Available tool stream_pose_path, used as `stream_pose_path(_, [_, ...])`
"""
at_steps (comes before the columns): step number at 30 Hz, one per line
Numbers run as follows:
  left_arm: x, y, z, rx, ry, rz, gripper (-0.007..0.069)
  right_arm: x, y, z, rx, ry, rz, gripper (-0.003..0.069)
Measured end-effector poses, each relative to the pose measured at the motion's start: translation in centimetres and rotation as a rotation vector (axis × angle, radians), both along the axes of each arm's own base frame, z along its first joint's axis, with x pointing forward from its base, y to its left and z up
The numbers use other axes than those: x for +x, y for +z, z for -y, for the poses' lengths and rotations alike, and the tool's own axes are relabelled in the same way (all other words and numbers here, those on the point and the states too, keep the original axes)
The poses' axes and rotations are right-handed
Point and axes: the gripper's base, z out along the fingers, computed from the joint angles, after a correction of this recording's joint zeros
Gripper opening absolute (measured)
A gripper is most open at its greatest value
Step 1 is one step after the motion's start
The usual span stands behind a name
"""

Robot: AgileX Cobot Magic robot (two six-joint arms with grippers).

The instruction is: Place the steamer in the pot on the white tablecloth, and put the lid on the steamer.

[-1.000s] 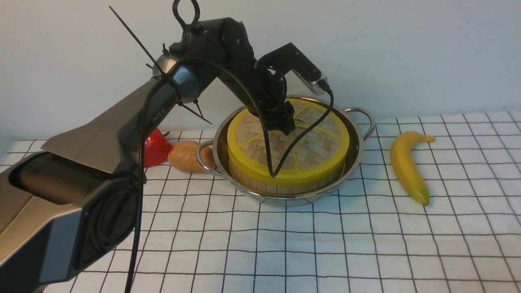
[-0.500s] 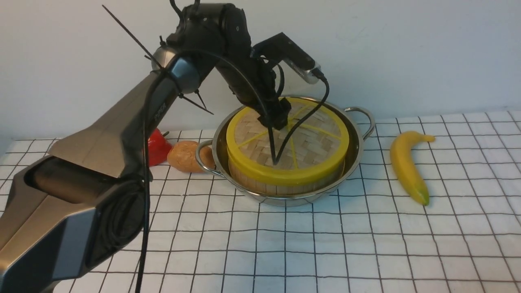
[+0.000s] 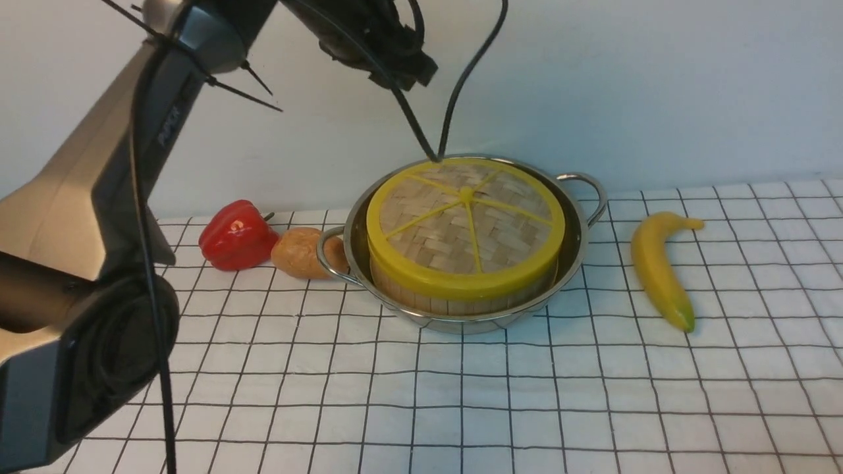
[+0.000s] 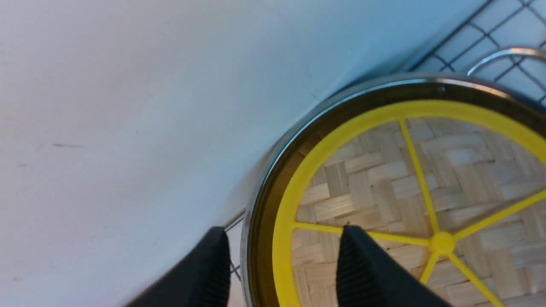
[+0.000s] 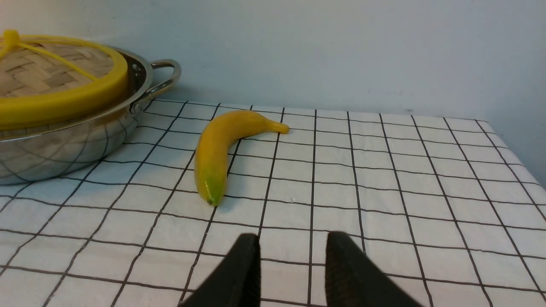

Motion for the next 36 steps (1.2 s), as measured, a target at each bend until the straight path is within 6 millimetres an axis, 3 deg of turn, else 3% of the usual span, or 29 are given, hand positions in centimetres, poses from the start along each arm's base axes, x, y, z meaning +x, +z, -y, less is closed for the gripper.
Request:
stream_pose_path(3, [-1.9, 3.7, -0.7, -0.084, 0.061, 0.048, 0.0174, 0.0, 0.0, 0.0, 0.0, 0.0, 0.0, 0.0242])
stream_pose_path(4, [-2.1, 4.0, -0.8, -0.09, 0.065, 0.052, 0.0158, 0.0, 0.0, 0.0, 0.0, 0.0, 0.0, 0.0242])
stream_pose_path(6, [-4.2, 7.5, -1.5, -0.165, 0.107, 0.104, 0.006, 0.0, 0.0, 0.0, 0.0, 0.0, 0.0, 0.0242])
stream_pose_path(8, [-5.6, 9.6, -2.1, -0.213, 0.132, 0.137, 0.0008, 0.0, 0.0, 0.0, 0.0, 0.0, 0.0, 0.0242])
stream_pose_path(12, [-8.7, 13.4, -3.2, -0.284, 0.153, 0.206, -0.0023, 0.0, 0.0, 0.0, 0.0, 0.0, 0.0, 0.0242])
stream_pose_path(22, [-9.9, 14.9, -4.4, -0.259, 0.21, 0.266, -0.0022, 0.0, 0.0, 0.0, 0.0, 0.0, 0.0, 0.0242])
stream_pose_path(25, [-11.0, 16.1, -5.2, -0.266, 0.248, 0.296, -0.0022, 0.0, 0.0, 0.0, 0.0, 0.0, 0.0, 0.0242])
stream_pose_path(28, [-13.9, 17.9, -6.4, -0.271, 0.262, 0.326, -0.0019, 0.0, 0.0, 0.0, 0.0, 0.0, 0.0, 0.0242])
stream_pose_path(32, [-19.7, 20.2, -8.8, -0.284, 0.268, 0.378, -0.0012, 0.0, 0.0, 0.0, 0.0, 0.0, 0.0, 0.0242])
stream_pose_path(34, [-24.2, 20.5, -11.3, -0.284, 0.268, 0.476, -0.0008, 0.0, 0.0, 0.0, 0.0, 0.0, 0.0, 0.0242])
stream_pose_path(36, [-26.0, 18.8, -12.8, -0.263, 0.287, 0.525, -0.0008, 0.0, 0.0, 0.0, 0.0, 0.0, 0.0, 0.0242])
